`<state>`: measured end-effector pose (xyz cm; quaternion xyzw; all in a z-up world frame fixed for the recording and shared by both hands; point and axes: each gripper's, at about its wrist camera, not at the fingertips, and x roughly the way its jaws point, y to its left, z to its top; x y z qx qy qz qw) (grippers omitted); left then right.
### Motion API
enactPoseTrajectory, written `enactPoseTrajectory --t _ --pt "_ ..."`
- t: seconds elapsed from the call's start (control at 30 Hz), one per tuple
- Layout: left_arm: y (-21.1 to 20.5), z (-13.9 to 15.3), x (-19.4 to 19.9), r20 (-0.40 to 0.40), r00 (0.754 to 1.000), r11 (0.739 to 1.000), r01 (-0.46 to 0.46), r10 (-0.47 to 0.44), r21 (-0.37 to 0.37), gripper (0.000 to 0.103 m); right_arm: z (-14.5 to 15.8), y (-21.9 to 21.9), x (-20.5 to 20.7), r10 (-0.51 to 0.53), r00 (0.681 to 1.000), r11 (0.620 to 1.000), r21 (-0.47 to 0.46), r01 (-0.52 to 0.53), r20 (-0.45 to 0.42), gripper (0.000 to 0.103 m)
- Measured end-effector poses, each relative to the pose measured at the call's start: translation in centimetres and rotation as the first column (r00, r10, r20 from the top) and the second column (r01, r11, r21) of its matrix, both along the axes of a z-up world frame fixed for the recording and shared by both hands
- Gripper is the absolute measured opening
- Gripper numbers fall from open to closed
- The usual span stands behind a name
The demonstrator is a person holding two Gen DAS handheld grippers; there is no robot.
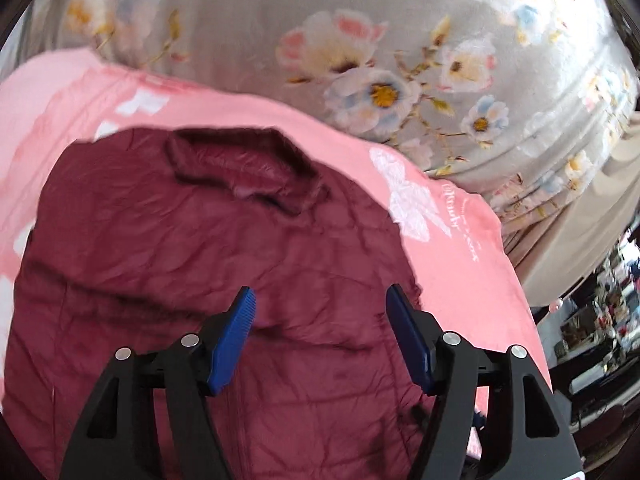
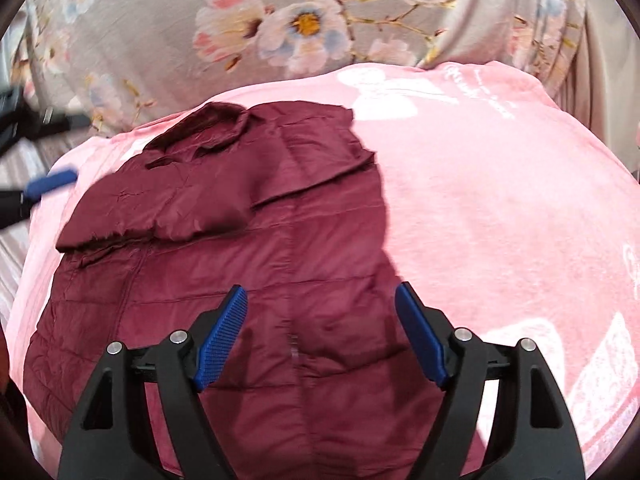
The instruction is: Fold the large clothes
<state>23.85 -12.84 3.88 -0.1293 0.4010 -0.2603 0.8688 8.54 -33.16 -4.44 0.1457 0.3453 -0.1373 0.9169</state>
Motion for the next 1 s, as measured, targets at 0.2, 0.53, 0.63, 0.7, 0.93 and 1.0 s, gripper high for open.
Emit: enactPoseTrajectory --t 0.2,0.53,0.63,0.7,0.93,1.0 --pt "8.3 -1.4 -0.2 -0.025 0.989 0.989 -0.147 0.148 0.017 0.066 1.0 0.3 0.9 0.028 0.999 1.000 0.007 -0.028 0.024 0.074" --pt "20.3 -7.8 3.0 -0.219 0.908 0.934 -0.354 0.357 0.054 0.066 2.9 4.2 7.9 0.178 0.982 0.970 0.159 -0.186 0.062 0.080" --pt "22.3 -8.9 4.0 -0.297 0.883 0.921 -0.389 0.363 -0.030 0.066 2.9 5.3 10.5 0.183 0.982 0.973 0.136 -0.188 0.046 0.080" --pt "23.0 -8.9 4.9 -0.317 0.876 0.913 -0.403 0.363 -0.068 0.065 2.4 5.0 12.1 0.143 0.989 0.981 0.126 -0.145 0.024 0.080" --pt "23.8 -9.3 8.8 -0.370 0.854 0.876 -0.450 0.366 -0.171 0.065 -0.7 2.7 15.8 0.063 0.997 0.980 0.193 -0.052 -0.051 0.074" --pt "24.1 -10.0 9.9 -0.396 0.839 0.860 -0.472 0.373 -0.191 0.063 -1.3 2.9 16.8 0.087 0.993 0.980 0.187 -0.071 -0.080 0.052"
